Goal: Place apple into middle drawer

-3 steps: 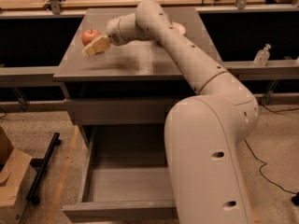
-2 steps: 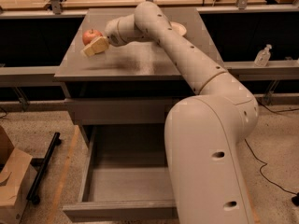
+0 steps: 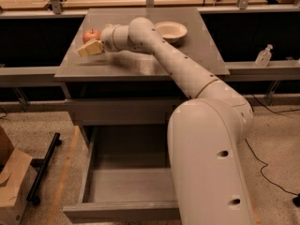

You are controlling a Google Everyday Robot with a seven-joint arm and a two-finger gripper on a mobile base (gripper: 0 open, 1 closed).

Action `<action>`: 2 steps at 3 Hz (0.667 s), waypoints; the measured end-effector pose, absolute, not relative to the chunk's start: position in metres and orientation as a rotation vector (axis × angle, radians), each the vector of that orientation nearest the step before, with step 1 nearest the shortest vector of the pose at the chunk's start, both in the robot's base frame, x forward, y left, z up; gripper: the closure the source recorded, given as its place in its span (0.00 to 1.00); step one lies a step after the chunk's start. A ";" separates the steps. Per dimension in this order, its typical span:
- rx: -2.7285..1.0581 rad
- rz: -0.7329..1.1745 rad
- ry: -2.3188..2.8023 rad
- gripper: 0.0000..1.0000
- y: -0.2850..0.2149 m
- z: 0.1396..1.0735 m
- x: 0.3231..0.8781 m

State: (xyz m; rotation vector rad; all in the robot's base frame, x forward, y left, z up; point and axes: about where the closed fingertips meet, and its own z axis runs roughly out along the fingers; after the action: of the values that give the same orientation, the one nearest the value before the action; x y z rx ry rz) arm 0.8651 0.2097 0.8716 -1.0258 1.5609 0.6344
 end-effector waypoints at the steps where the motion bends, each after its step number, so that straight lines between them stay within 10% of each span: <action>1: -0.963 0.641 1.524 0.00 0.222 0.869 0.880; 2: -0.914 0.660 1.515 0.18 0.229 0.863 0.892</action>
Offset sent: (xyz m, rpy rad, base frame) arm 0.0424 0.0216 -0.0148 0.1544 -0.0204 -0.0808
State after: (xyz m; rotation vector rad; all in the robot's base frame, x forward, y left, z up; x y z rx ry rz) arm 0.8916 0.2294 0.8627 -0.9135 1.5146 0.6602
